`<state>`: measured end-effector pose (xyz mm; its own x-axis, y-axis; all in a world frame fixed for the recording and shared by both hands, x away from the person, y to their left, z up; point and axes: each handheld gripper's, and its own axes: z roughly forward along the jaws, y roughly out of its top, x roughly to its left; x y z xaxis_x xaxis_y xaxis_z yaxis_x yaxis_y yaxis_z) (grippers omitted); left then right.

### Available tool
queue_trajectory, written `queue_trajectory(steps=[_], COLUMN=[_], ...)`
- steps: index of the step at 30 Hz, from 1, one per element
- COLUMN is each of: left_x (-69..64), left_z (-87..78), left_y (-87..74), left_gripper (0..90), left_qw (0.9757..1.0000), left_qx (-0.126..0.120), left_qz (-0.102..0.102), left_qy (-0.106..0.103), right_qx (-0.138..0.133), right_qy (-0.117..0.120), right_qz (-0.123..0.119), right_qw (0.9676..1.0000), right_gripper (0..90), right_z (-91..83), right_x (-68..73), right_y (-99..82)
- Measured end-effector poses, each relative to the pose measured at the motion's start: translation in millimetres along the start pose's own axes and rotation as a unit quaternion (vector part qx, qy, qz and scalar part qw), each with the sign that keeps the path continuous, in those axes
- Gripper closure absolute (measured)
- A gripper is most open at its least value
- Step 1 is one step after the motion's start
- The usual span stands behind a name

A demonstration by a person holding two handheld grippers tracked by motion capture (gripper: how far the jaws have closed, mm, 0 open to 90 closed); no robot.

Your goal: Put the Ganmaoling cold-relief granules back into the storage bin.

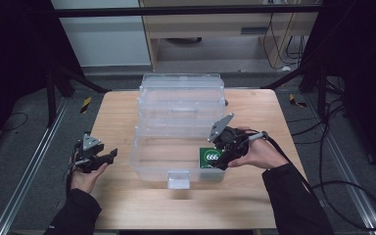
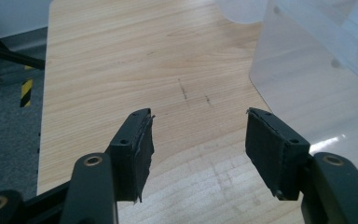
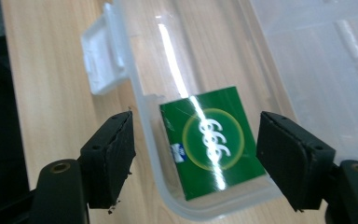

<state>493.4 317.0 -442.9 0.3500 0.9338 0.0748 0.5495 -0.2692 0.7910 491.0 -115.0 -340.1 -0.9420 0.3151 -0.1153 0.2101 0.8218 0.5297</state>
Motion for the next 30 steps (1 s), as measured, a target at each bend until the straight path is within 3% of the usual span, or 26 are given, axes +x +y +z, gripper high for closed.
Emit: queue_trajectory(steps=[6, 15, 30], left_x=[1.4, 3.4, 4.1], left_z=[-1.2, -1.7, -3.5], left_y=[-1.1, -1.2, -0.3], left_gripper=[40.9, 39.5, 38.8], left_qw=[1.0000, 1.0000, 0.9999], left_qx=[-0.003, -0.008, -0.012], left_qz=[0.002, -0.004, -0.008], left_qy=[0.000, 0.002, 0.004], right_qx=[-0.005, -0.009, 0.013], right_qy=[0.005, 0.023, 0.036], right_qz=[0.006, -0.004, -0.029], right_qw=[1.0000, 0.9997, 0.9988], right_gripper=[29.3, 30.9, 33.5], right_z=[7.9, 26.2, 45.1], right_x=[5.8, 12.3, 21.2], right_y=[4.0, 20.5, 43.2])
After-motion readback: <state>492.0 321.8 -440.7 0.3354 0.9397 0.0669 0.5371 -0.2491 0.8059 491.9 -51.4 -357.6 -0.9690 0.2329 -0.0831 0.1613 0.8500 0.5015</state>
